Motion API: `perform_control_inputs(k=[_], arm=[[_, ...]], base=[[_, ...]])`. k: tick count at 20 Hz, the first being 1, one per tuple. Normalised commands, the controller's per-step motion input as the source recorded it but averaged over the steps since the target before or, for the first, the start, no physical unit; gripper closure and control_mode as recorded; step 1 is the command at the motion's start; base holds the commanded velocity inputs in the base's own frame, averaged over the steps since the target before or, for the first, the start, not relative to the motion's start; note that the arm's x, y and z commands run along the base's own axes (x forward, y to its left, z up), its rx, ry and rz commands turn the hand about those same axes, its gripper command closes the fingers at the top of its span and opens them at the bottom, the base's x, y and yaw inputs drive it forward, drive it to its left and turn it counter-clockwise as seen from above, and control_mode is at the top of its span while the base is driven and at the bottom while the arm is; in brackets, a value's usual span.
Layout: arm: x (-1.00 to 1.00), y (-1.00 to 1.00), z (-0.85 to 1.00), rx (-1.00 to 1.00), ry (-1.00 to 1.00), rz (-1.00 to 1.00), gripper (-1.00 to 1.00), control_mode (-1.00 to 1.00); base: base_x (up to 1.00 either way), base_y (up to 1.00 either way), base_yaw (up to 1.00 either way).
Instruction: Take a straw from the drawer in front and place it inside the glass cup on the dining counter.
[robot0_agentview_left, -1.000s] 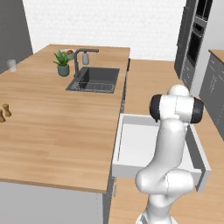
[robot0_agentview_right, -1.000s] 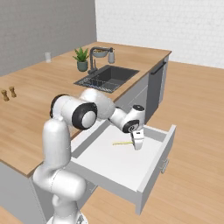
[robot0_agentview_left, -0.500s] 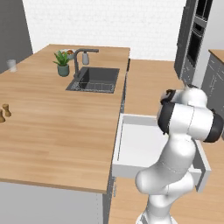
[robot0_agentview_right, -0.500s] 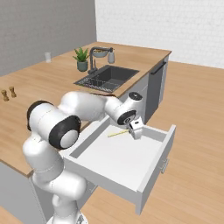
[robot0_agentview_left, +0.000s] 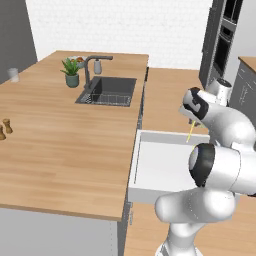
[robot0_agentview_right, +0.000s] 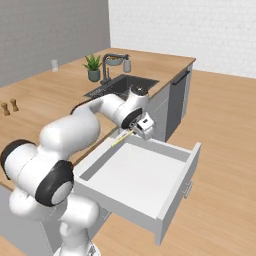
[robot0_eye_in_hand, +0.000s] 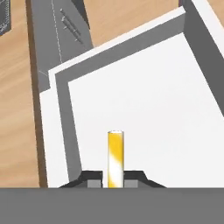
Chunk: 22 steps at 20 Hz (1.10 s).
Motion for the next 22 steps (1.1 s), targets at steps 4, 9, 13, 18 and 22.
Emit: perform_control_inputs(k=[4,9,13,18,22], arm=[[-0.46,0.62,0.98,-0.12,-0.14,0.32,1.00,-1.00],[-0.44,0.65,0.65,-0.12,-0.12,0.35,1.00,-1.00],[-0.34,0.47,0.18,-0.14,-0.06,0.34,1.00,-1.00],[-0.37,0.24,0.03,-0.09,-0.04,0.19,1.00,1.00],[0.00,0.00,0.00,0.00,0.00,0.00,1.00,1.00]], base=[[0.00,0.00,0.00],[0.00,0.00,0.00],[0.00,0.00,0.00],[-0.40,0.22,0.12],[-1.00,0.89,0.21]])
